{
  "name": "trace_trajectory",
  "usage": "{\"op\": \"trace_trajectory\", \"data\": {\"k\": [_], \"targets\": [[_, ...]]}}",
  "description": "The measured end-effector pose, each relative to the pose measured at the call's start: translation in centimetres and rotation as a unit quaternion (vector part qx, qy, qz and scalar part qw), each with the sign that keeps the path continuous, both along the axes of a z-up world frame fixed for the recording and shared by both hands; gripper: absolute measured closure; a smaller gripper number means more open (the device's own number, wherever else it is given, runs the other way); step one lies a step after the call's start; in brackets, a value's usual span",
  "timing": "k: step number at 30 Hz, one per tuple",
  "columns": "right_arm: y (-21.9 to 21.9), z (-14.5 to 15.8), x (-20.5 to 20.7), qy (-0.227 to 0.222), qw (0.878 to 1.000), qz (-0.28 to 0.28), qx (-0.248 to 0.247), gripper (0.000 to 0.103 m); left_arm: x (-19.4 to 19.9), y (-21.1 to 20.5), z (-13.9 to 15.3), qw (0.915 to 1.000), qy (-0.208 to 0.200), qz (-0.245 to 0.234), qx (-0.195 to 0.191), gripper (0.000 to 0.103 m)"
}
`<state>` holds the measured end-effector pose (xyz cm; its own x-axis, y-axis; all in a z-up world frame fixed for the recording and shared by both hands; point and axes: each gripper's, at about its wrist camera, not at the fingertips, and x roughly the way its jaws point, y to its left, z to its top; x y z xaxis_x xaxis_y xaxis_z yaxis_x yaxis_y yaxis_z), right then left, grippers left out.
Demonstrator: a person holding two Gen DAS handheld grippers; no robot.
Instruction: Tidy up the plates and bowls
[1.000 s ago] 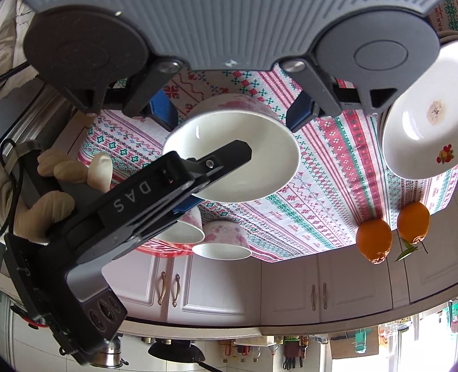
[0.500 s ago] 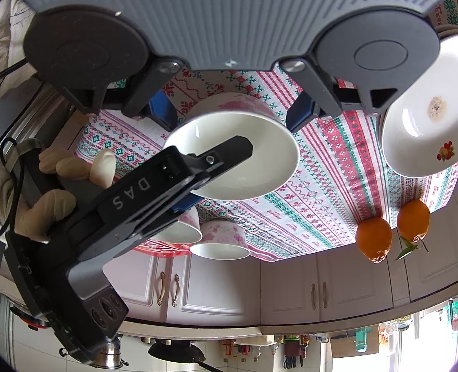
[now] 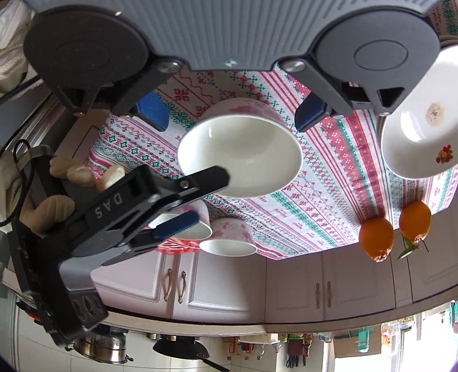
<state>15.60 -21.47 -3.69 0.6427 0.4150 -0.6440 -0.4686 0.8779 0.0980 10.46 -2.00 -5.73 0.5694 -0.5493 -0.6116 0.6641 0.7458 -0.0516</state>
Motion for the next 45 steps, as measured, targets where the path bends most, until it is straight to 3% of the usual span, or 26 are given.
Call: {"op": "trace_trajectory", "data": {"k": [6, 16, 25, 36, 45], "targets": [[-1.9, 1.1, -2.5, -0.046, 0.997, -0.035, -0.043, 0.000, -0.4, -0.6, 1.9, 0.9997, -0.015, -0.018, 0.011, 0.003], [-5.6, 0.4, -4.7, -0.070, 0.987, -0.100, -0.109, 0.000, 1.5, -3.8, 4.5, 0.9980, -0.033, -0.051, 0.017, 0.002], [-8.0, -1.1, -3.9, -0.063, 0.984, -0.124, -0.111, 0.000, 5.0, -8.6, 4.8, 0.9956, -0.026, -0.089, 0.014, 0.002], [-10.3, -3.4, -1.5, -0.039, 0.985, -0.131, -0.101, 0.000, 9.8, -14.6, 3.4, 0.9918, -0.016, -0.118, 0.047, 0.002], [-11.0, -4.3, -0.2, -0.041, 0.990, -0.102, -0.091, 0.000, 13.8, -16.5, 1.4, 0.9919, 0.053, -0.111, 0.033, 0.003]]}}
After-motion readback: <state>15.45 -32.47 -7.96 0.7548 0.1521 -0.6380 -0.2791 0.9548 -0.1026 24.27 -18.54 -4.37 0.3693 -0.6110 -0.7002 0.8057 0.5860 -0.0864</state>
